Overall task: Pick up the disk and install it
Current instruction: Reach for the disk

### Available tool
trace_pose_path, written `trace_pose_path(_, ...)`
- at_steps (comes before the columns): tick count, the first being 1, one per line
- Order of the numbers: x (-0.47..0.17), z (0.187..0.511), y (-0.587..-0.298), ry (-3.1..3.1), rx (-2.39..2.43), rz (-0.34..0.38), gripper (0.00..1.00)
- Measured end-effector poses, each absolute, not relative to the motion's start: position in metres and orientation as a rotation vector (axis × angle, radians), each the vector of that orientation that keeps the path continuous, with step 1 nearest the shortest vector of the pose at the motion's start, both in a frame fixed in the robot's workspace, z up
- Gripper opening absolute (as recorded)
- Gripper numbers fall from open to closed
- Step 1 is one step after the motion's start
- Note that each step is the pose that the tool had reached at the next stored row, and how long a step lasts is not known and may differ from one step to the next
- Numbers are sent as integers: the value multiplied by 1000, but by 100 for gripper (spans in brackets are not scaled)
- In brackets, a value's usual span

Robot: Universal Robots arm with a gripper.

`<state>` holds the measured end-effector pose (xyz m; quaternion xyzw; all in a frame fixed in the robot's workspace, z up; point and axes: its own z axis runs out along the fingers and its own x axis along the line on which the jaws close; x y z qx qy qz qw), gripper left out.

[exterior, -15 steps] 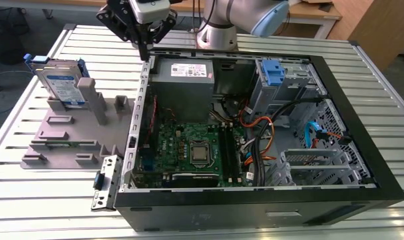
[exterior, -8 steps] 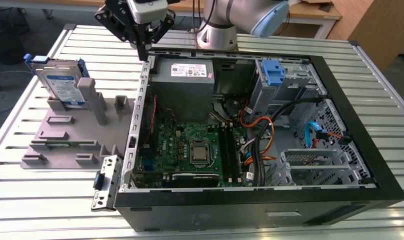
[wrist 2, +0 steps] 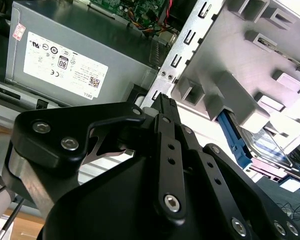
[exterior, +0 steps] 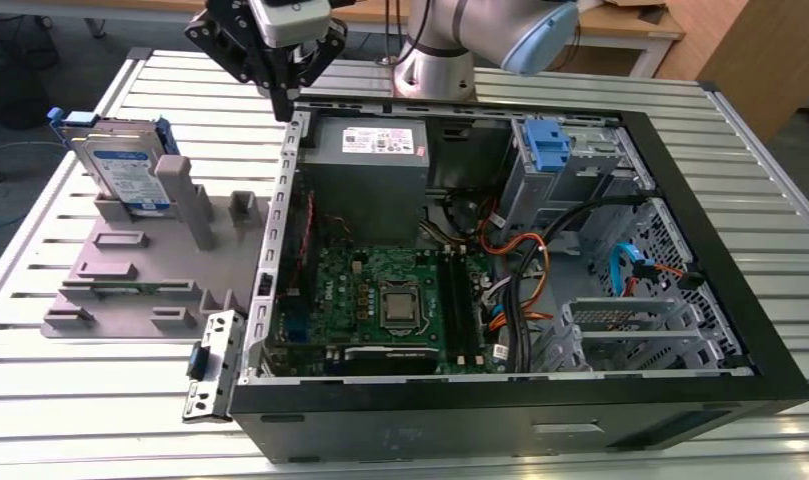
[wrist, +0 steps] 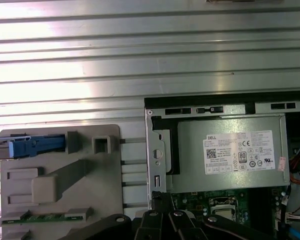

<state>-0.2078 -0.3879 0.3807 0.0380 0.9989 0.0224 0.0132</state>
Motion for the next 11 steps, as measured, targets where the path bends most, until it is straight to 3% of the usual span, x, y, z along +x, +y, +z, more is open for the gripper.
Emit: trace_pose_path(11,-213,380,-388,3112,119,70,11)
